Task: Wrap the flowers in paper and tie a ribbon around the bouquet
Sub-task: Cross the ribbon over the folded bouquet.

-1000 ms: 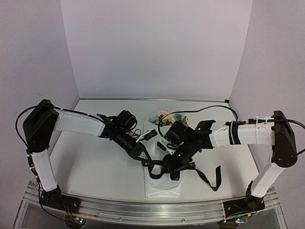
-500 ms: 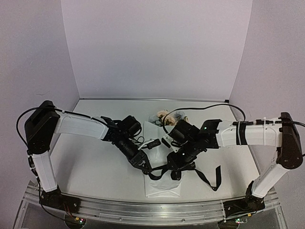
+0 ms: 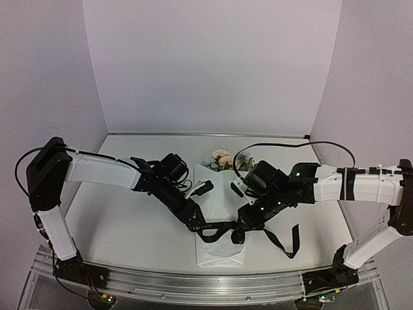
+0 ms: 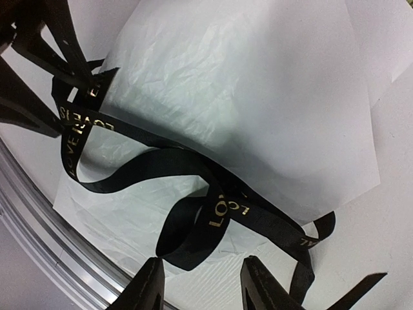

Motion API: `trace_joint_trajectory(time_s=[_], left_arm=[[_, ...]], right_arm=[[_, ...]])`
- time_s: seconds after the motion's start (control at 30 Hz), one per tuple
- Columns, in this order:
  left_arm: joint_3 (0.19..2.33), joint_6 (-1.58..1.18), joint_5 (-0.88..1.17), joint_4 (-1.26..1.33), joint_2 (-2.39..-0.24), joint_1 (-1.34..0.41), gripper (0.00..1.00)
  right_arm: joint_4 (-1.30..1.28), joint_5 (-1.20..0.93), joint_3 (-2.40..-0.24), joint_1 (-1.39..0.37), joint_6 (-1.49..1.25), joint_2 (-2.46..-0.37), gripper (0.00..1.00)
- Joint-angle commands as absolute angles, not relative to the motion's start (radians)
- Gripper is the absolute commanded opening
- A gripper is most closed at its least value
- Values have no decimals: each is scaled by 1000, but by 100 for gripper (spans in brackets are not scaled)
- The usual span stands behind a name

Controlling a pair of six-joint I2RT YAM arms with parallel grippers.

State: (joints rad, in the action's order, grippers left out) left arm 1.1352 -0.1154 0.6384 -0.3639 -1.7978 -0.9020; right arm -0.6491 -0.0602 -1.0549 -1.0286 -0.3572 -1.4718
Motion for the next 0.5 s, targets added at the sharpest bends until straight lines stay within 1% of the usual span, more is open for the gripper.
trace_joint_trajectory(time_s=[0.0,0.2,0.47], left_arm=[[1087,-177,552,-271,-1698,-899,44],[1081,-190,479,-274,-1694,-897,39],[1147,-177,481,-355,-1770,-902,39]], right_arm=[[-658,-6,-1026,-1021,-339,-1422,43],[-658,-6,-1017,-1013,-339,-1409,44],[-658,-7,-1006,-1004,-342,-1400,44]])
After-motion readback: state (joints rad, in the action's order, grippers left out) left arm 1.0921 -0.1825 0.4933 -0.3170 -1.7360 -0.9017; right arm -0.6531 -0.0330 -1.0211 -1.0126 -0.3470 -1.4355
